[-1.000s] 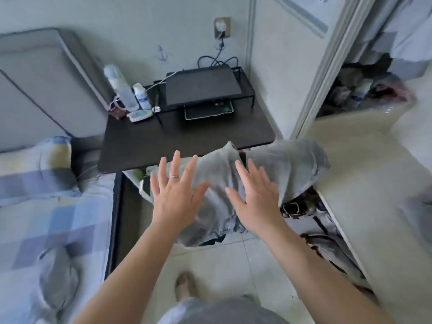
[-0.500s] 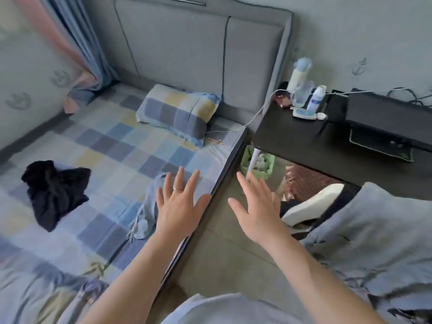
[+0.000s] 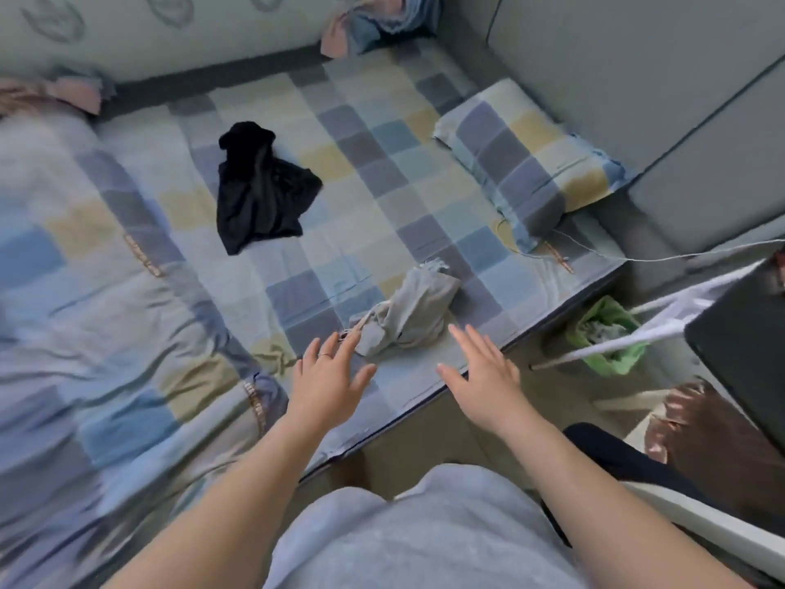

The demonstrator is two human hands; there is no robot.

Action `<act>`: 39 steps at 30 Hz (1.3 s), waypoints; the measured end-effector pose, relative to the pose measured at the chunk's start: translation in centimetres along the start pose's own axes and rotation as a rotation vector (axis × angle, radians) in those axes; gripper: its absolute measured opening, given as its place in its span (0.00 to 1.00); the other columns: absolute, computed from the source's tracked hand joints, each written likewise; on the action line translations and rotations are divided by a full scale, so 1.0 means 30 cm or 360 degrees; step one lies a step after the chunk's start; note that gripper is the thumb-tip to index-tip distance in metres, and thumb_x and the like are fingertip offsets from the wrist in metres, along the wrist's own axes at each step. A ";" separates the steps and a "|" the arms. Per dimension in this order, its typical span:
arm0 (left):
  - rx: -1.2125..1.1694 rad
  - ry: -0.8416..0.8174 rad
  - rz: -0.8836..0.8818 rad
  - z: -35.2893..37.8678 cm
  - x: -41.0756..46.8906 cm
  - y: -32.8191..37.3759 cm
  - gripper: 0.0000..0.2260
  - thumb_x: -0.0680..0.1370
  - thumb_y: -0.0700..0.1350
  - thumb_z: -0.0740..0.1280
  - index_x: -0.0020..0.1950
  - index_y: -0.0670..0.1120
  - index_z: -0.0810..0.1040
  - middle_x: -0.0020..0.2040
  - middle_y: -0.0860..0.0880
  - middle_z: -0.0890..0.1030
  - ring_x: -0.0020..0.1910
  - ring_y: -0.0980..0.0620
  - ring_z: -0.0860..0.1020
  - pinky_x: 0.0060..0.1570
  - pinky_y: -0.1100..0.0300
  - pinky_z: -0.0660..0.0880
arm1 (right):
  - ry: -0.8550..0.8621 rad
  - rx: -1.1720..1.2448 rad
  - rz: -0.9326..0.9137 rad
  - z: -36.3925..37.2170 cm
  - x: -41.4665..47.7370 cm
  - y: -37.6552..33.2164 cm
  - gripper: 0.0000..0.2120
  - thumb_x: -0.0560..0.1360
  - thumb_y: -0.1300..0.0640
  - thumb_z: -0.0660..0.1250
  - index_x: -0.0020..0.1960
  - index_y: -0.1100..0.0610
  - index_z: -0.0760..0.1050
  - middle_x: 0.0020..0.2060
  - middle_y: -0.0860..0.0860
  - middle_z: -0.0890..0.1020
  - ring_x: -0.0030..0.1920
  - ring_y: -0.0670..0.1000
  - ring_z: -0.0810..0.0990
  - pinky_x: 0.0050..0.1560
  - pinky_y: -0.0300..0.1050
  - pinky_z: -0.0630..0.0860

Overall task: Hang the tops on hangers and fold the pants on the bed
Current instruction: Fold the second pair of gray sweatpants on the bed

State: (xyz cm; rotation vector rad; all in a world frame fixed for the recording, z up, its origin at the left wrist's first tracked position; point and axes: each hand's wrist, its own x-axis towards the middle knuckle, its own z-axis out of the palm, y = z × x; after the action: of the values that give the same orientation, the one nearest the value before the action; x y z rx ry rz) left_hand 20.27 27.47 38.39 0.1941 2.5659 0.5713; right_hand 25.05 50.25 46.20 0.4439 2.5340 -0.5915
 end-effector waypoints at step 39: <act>-0.2305 0.0190 -0.1478 0.859 0.904 -0.149 0.04 0.80 0.43 0.69 0.47 0.49 0.76 0.47 0.50 0.80 0.44 0.50 0.78 0.44 0.58 0.73 | -0.0946 -0.0744 -0.0684 0.731 1.339 0.322 0.35 0.80 0.49 0.63 0.81 0.45 0.51 0.80 0.48 0.56 0.78 0.54 0.57 0.73 0.61 0.64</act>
State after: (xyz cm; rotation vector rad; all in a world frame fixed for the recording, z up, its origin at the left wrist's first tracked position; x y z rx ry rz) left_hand 9.62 39.22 4.21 -1.3913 1.4245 1.7448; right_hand 4.51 55.68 4.54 -0.4005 2.0814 -0.2068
